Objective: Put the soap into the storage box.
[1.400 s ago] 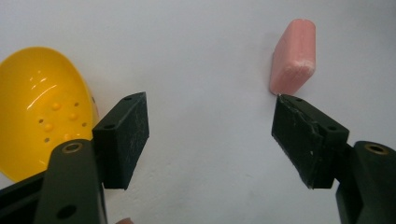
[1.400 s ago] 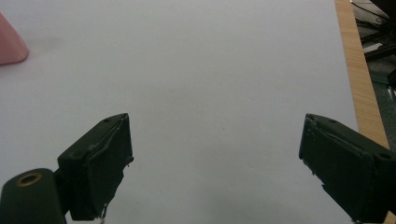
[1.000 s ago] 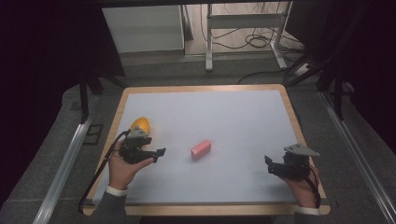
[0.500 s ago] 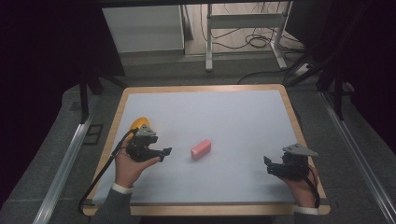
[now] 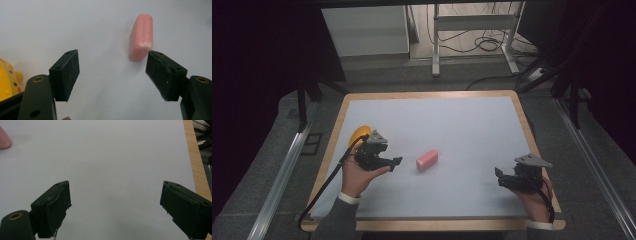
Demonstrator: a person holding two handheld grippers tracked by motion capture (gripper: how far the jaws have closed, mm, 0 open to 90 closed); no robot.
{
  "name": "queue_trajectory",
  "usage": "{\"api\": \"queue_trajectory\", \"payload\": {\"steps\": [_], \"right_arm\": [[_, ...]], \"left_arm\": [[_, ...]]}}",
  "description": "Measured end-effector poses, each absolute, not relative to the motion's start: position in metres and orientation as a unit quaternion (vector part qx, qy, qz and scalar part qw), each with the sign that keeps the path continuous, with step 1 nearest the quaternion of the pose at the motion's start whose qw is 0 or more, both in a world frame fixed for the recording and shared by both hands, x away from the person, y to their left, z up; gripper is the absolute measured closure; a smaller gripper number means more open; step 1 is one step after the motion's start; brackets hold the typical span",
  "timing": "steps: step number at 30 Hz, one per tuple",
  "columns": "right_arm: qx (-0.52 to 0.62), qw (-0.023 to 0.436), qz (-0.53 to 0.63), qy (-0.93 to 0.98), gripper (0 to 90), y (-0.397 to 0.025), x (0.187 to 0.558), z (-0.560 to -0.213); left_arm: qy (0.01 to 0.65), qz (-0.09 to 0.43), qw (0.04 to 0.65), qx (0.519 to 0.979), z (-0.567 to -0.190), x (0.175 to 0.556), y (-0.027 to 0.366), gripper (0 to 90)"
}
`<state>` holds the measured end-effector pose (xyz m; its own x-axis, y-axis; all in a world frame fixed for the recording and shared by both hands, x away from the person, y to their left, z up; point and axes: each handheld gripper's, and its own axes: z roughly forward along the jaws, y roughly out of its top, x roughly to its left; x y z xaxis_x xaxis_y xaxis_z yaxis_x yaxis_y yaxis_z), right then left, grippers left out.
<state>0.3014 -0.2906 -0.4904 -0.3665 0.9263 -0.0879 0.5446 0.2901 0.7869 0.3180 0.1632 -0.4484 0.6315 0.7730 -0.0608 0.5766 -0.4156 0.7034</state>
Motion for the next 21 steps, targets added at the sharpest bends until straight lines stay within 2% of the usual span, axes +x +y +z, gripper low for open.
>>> {"api": "queue_trajectory", "payload": {"steps": [21], "right_arm": [[0.485, 0.276, 0.336, 0.759, 9.3, -0.288, 0.303, -0.494]], "left_arm": [[0.39, 0.125, 0.337, 0.848, -0.451, 0.336, 0.134, 27.6]]}}
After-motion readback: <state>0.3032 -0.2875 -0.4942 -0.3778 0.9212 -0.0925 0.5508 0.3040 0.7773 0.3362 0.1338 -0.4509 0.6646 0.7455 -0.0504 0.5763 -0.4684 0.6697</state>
